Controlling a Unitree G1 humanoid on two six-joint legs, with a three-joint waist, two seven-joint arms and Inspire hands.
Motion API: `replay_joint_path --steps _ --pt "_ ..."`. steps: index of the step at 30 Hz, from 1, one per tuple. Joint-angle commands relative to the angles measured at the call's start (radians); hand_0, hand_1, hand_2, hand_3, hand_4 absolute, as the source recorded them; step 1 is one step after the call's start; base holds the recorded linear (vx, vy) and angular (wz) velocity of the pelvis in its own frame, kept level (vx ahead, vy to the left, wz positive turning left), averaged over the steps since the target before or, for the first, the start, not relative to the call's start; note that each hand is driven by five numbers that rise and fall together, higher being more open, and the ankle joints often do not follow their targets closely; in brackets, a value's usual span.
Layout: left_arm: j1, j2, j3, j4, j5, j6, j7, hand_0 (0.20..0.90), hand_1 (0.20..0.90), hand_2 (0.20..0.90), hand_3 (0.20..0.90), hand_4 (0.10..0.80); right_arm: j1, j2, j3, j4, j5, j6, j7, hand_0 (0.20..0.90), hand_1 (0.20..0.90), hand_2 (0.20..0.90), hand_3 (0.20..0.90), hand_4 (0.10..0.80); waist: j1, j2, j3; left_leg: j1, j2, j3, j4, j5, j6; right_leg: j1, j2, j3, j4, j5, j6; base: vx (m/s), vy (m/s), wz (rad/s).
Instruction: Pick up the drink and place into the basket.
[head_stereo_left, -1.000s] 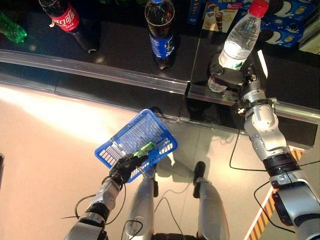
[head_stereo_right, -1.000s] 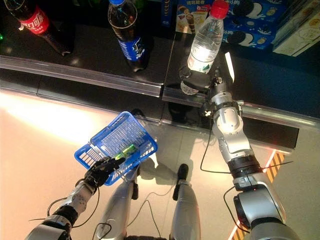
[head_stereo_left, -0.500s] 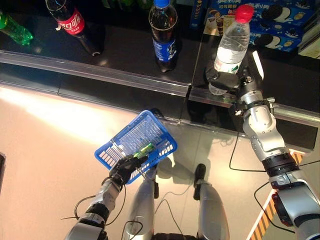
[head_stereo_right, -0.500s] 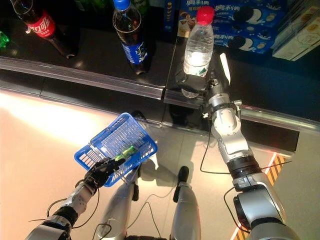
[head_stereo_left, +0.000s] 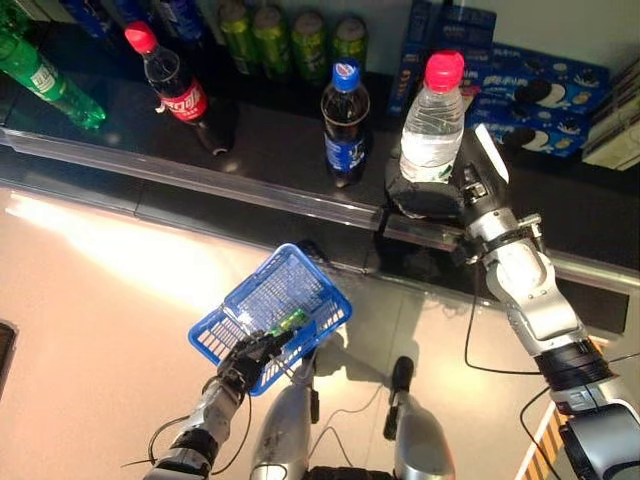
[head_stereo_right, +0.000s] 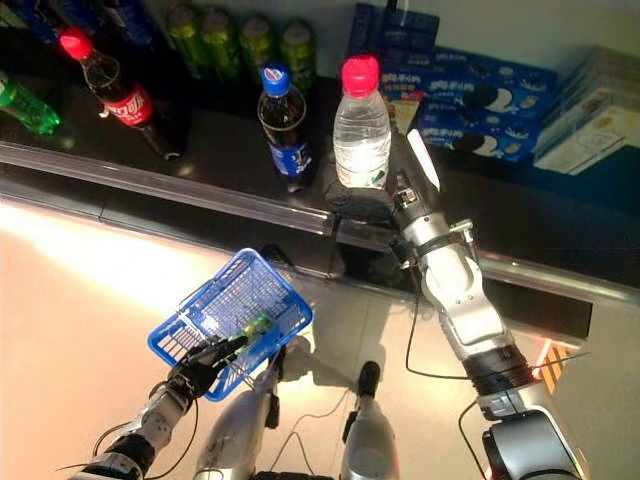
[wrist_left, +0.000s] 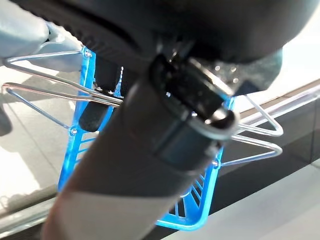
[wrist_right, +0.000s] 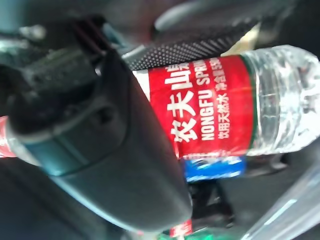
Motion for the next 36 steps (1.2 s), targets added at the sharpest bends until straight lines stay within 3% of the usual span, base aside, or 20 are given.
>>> replay_joint_path --steps 1,11,17,27,36 --pt "0.147 0.043 -0.027 -0.025 0.043 -0.056 -0.035 0.3 0.3 0.3 0.2 0.1 -0.033 0.005 -0.08 -0.162 0.032 -0.13 0.007 0.3 0.3 0.3 0.2 0.1 0.027 -0.045 -0.294 0.094 -0.013 0.001 0.013 -0.155 -0.038 -0.045 0.001 -0.039 0.015 0.02 -0.005 0.161 -0.015 0.14" --pt "0.197 0.033 -0.008 -0.195 -0.034 -0.095 -0.057 0.3 0.3 0.3 0.2 0.1 0.017 0.045 -0.058 -0.193 0.057 -0.102 0.022 0.3 0.3 0.3 0.2 0.1 0.078 -0.058 -0.373 0.129 -0.012 -0.016 -0.004 -0.154 -0.042 0.056 0.007 -0.098 -0.041 0.022 -0.005 0.084 -0.019 0.05" --pt "0.206 0.036 -0.009 -0.382 -0.082 -0.11 -0.105 0.3 0.3 0.3 0.2 0.1 0.038 0.077 -0.028 -0.188 0.072 -0.107 0.008 0.3 0.3 0.3 0.2 0.1 0.132 -0.07 -0.383 0.135 -0.019 -0.04 -0.004 -0.151 -0.032 0.097 -0.007 -0.15 -0.041 0.015 0.002 0.047 -0.044 0.15" --pt "0.195 0.067 -0.029 -0.582 -0.139 -0.104 -0.142 0.3 0.3 0.3 0.2 0.1 0.013 0.116 0.028 -0.181 0.093 -0.115 -0.012 0.3 0.3 0.3 0.2 0.1 0.19 -0.095 -0.391 0.135 -0.031 -0.083 -0.004 -0.147 -0.023 0.137 -0.014 -0.188 -0.041 0.008 0.014 0.027 -0.051 0.2" --pt "0.188 0.121 -0.043 -0.837 -0.198 -0.055 -0.179 0.3 0.3 0.3 0.2 0.1 0.041 0.148 0.077 -0.156 0.112 -0.124 -0.02 0.3 0.3 0.3 0.2 0.1 0.257 -0.114 -0.399 0.125 -0.045 -0.171 -0.004 -0.136 -0.014 0.165 -0.006 -0.214 -0.03 -0.01 0.013 0.004 -0.034 0.24"
